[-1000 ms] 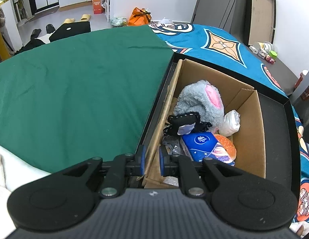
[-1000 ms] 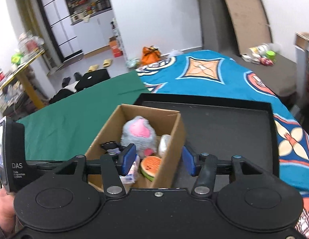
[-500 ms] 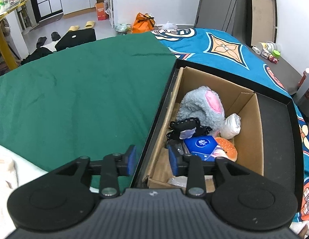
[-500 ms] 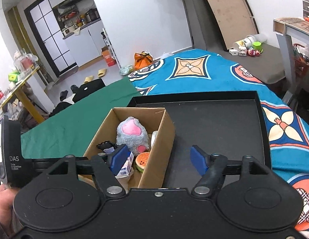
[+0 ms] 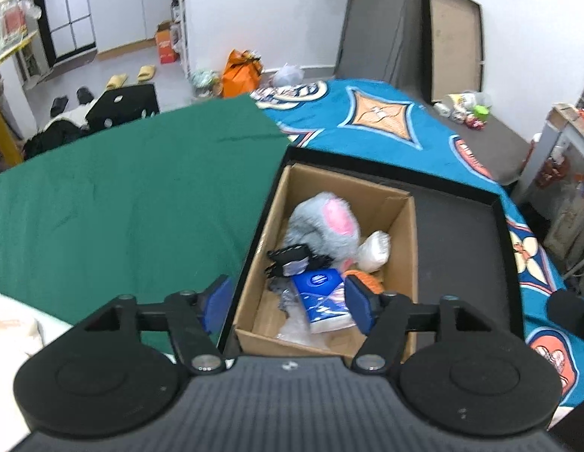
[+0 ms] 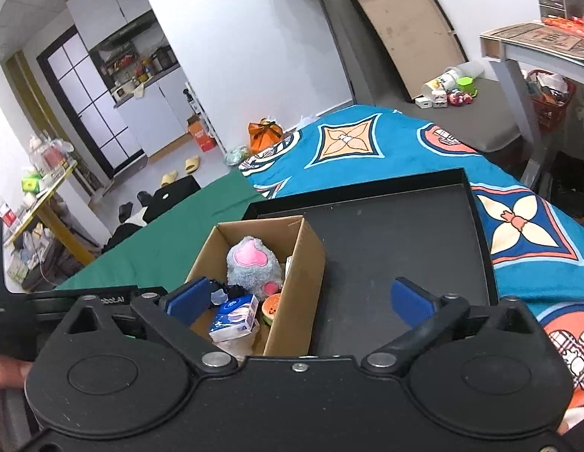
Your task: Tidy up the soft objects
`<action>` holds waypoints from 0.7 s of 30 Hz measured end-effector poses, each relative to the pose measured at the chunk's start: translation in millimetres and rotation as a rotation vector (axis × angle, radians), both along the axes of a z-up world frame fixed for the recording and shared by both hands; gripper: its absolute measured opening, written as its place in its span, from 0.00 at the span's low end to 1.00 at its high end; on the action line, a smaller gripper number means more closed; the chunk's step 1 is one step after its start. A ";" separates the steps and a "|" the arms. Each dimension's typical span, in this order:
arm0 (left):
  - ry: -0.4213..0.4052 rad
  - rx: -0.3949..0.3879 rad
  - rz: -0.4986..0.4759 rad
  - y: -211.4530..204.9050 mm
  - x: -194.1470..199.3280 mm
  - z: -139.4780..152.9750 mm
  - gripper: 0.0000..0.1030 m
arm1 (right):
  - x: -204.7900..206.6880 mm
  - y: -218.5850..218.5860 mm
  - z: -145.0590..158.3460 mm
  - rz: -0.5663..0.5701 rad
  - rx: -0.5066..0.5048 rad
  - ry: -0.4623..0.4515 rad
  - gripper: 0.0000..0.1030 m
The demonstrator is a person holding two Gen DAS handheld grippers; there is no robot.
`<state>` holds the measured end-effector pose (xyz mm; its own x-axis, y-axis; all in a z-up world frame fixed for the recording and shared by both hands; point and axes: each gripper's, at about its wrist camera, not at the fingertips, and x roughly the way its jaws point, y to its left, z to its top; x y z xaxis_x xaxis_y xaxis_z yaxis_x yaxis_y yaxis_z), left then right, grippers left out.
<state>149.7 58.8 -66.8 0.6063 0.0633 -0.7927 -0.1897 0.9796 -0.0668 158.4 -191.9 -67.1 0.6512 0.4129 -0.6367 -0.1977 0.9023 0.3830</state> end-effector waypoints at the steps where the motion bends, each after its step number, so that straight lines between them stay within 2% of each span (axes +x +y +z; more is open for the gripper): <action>1: -0.004 0.007 -0.010 -3.2 -2.3 4.4 0.68 | -1.5 -1.5 1.4 -0.007 0.001 0.002 1.00; 13: -0.033 0.007 -0.055 -19.4 -36.6 40.4 0.82 | -28.3 -20.0 25.0 -0.062 0.008 -0.006 1.00; 16: -0.047 0.000 -0.066 -20.4 -46.6 47.4 0.91 | -36.7 -23.1 30.7 -0.064 0.028 -0.016 1.00; 21: -0.053 0.004 -0.087 -23.0 -62.7 56.1 0.96 | -52.7 -24.1 42.6 -0.070 0.015 -0.056 1.00</action>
